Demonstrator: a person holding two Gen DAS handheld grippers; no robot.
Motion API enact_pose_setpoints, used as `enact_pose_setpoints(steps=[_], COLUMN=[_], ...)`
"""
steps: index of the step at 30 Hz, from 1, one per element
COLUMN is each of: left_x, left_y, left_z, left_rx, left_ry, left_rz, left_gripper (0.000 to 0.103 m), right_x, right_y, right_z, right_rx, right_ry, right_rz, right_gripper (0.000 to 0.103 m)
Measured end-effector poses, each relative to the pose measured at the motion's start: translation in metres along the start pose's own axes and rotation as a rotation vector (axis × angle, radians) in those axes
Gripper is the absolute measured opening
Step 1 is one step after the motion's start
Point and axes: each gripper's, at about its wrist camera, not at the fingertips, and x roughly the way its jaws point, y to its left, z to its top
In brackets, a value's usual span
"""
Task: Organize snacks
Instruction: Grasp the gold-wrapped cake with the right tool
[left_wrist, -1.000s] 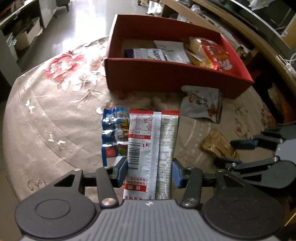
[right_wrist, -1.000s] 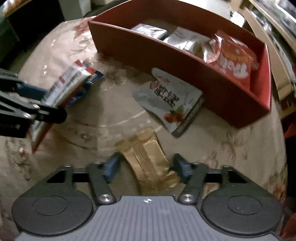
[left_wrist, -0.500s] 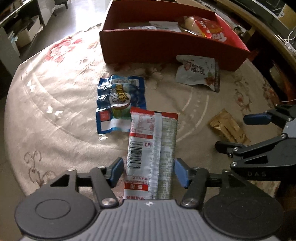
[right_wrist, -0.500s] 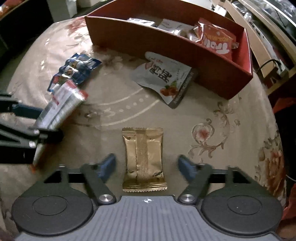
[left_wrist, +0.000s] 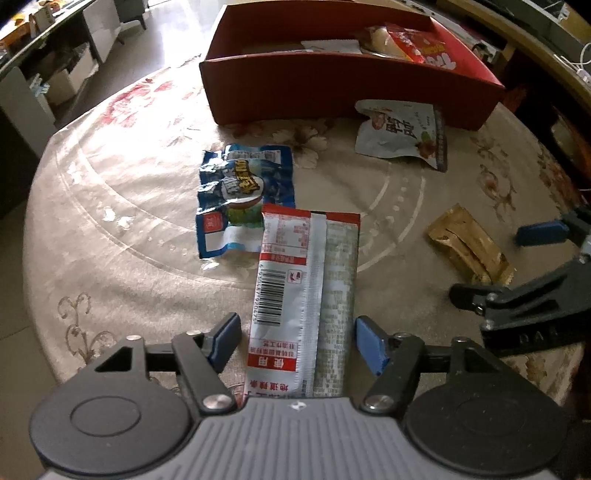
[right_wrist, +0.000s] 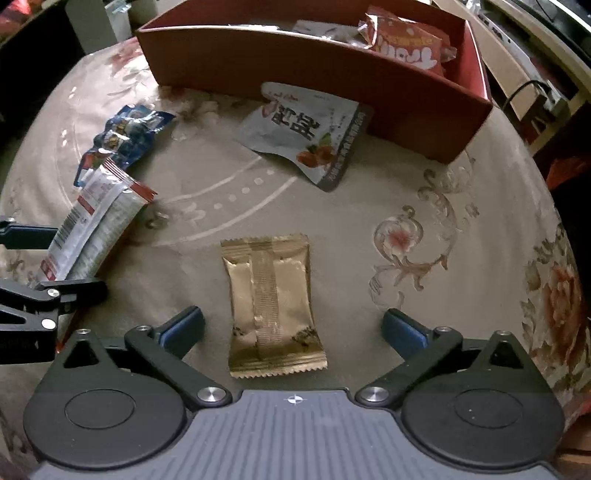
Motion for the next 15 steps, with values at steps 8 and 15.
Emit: enact_pose_setpoints(steps=[8,15], left_x=[-0.006,-0.017], left_y=[-0.009,-0.013], left_z=[-0.001,0.002], left_rx=[0.000,0.000], left_ry=[-0.002,-0.030], left_rz=[-0.044,-0.082], left_gripper=[0.054,0.054], right_x=[-0.023,-0.040], right_y=[0.013,0.009], right_z=[-0.014,-0.020], right_rx=[-0.042,-0.014], right_ry=[-0.038,-0.060], right_rz=[0.017,0.031], right_gripper=[0.056,0.052])
